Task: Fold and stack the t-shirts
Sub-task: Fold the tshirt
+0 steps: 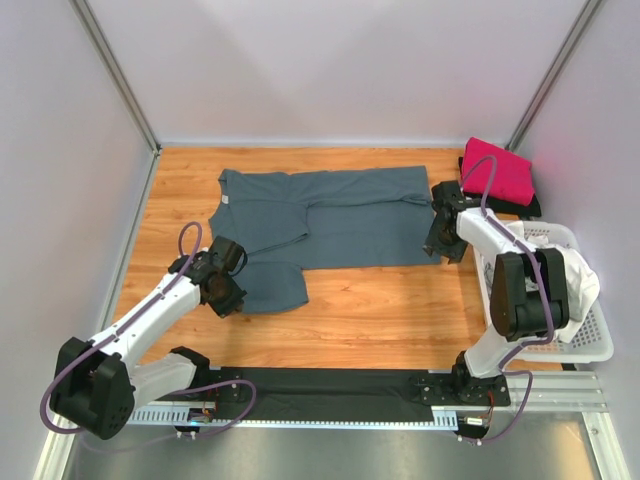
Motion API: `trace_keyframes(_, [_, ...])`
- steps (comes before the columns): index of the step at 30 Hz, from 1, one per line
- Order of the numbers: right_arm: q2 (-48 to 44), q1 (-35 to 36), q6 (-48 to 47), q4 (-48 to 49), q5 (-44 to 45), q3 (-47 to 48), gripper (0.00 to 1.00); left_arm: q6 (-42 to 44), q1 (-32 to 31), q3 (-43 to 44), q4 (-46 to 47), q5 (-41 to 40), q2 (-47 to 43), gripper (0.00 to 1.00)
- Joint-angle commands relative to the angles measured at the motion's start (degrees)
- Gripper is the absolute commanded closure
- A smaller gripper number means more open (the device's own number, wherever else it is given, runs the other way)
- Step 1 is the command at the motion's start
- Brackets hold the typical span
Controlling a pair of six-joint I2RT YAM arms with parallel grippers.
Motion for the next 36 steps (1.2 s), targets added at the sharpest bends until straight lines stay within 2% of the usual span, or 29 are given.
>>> trace_keyframes(1, [-1.0,0.0,-1.6,0.8,-0.2,1.0,0.47,1.0,0.0,2.0,0.0,-1.4,-1.1,1.00])
trace_keyframes(3, [-0.2,0.1,-3.1,2.2,-3.7,0.2,0.48,1.0,0.0,1.8,-0.3,-1.7,-1.7,1.00])
trace_keyframes(10, [2.8,0.2,-1.4,3.0,-7.7,-0.5,0.49,-0.1,0.0,1.2,-1.7,-2.6,-3.7,1.00])
trace_keyframes(15, [4.4,0.1,0.4,1.4,-4.4,-0.5,0.52,-0.3,0.1,1.1,-1.6,-2.5,-3.8,1.00])
trace_keyframes(27, [6.0,-0.7,-0.1,6.6,1.1,-1.9,0.56,-0.2,0.1,1.4,-2.2,-2.9,-3.7,1.00])
trace_keyframes(36, [1.5,-0.9,0.9,8.6,0.7,-2.2,0.58,0.0,0.0,1.8,-1.6,-2.5,-3.0,1.00])
